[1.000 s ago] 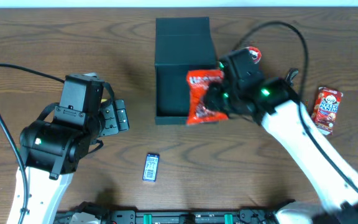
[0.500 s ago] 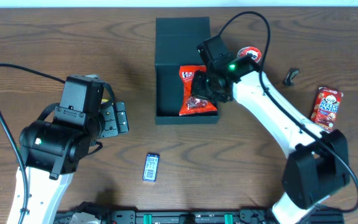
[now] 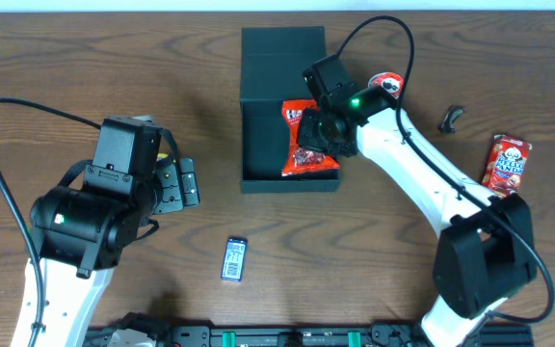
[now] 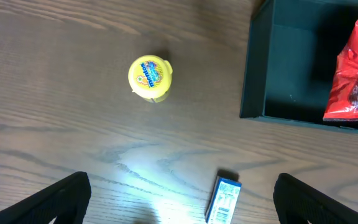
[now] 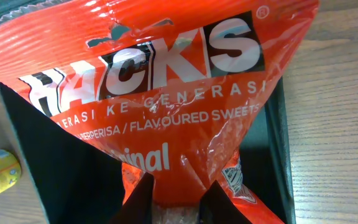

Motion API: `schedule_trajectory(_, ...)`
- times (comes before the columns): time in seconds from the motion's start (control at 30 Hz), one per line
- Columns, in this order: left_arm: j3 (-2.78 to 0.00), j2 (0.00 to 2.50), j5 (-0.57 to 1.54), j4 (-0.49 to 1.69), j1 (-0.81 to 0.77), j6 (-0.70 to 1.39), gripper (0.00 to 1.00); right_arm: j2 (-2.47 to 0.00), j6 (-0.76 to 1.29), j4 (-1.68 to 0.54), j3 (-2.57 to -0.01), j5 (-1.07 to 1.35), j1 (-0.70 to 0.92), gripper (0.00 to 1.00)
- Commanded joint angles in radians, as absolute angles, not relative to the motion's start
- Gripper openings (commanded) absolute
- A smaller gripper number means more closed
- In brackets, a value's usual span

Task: Pack container
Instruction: 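Lift the red bag and lower it into the black box, then open the right gripper and withdraw it from the box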

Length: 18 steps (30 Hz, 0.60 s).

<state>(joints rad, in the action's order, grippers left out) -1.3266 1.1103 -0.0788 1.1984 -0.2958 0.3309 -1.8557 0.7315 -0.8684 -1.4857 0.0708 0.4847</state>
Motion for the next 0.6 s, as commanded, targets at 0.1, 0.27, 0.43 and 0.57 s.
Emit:
schedule_trajectory(0.1, -1.33, 1.111, -0.086, 1.203, -0.298, 0.309, 0.95, -1.918, 0.743, -0.864, -1.508, 0.057, 0.492, 0.02)
schedule_trajectory(0.27, -1.33, 1.111, -0.086, 1.203, -0.298, 0.309, 0.95, -1.93, 0.743, -0.862, -1.508, 0.057, 0.492, 0.01)
schedule_trajectory(0.43, -1.33, 1.111, -0.086, 1.201, -0.298, 0.309, 0.95, -1.93, 0.743, -0.846, -1.508, 0.056, 0.491, 0.02)
schedule_trajectory(0.57, -1.331, 1.111, -0.086, 1.201, -0.298, 0.309, 0.95, -1.93, 0.716, -0.822, -1.508, 0.059, 0.492, 0.01)
